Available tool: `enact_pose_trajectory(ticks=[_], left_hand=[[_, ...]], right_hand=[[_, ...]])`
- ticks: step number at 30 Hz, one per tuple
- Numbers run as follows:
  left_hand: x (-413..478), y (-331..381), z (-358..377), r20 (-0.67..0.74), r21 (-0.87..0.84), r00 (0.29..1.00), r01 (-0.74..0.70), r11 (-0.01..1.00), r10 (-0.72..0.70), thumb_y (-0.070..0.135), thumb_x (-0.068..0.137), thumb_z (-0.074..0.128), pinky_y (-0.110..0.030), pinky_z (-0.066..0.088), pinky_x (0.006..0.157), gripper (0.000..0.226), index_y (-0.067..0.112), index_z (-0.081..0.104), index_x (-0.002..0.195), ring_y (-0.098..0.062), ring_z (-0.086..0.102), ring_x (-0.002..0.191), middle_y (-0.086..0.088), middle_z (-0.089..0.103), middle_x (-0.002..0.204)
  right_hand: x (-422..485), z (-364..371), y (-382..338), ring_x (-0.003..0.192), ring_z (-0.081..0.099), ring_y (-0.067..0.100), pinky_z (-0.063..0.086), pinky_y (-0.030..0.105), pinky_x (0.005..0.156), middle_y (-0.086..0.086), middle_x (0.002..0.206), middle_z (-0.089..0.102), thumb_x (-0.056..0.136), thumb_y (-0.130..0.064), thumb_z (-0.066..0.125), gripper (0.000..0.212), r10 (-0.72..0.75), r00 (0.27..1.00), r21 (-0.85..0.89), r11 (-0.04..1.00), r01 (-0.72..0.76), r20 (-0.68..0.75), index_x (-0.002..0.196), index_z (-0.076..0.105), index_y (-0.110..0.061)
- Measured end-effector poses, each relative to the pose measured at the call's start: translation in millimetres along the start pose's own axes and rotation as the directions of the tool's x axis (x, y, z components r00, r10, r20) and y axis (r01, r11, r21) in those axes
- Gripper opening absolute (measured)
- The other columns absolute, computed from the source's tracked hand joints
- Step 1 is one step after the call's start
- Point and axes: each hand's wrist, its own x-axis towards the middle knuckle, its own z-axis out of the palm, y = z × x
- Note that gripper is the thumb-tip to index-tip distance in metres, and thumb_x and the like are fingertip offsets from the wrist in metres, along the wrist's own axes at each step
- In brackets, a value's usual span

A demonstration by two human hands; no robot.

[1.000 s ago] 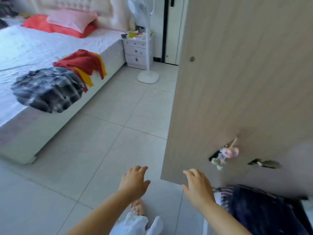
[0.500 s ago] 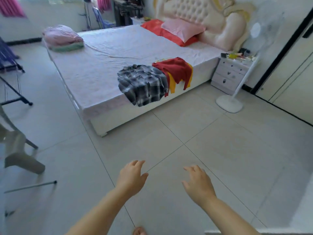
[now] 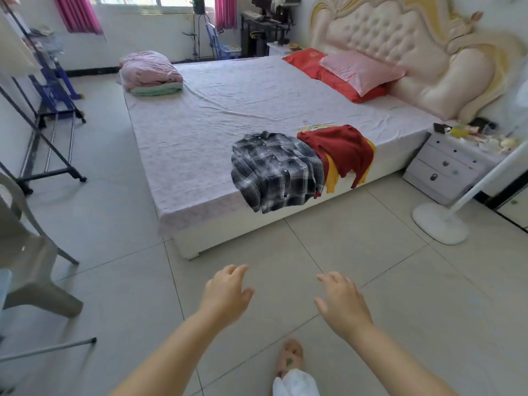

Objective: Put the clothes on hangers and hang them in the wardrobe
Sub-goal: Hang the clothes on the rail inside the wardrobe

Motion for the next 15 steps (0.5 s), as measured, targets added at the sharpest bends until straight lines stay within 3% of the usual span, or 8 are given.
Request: enact_pose_trajectory(ticks=[15], left_hand=[[291.5, 27.0, -75.1, -0.043, -0.083, 0.989, 0.139, 0.987, -0.143, 0.037, 0.093, 0.045, -0.032, 0.032, 0.102, 0.050, 0.023, 0.033, 0.139, -0.018, 0.035, 0.129, 0.002, 0.038, 0.141]], right_hand=[[342.0, -71.7, 15.6, 0.124, 0.035, 0.014, 0.026, 0.025, 0.101, -0.005, 0.135, 0.039, 0.093, -0.036, 0.048, 0.047, -0.169, 0.985, 0.008, 0.986, 0.169, 0.041, 0.137, 0.034, -0.025]])
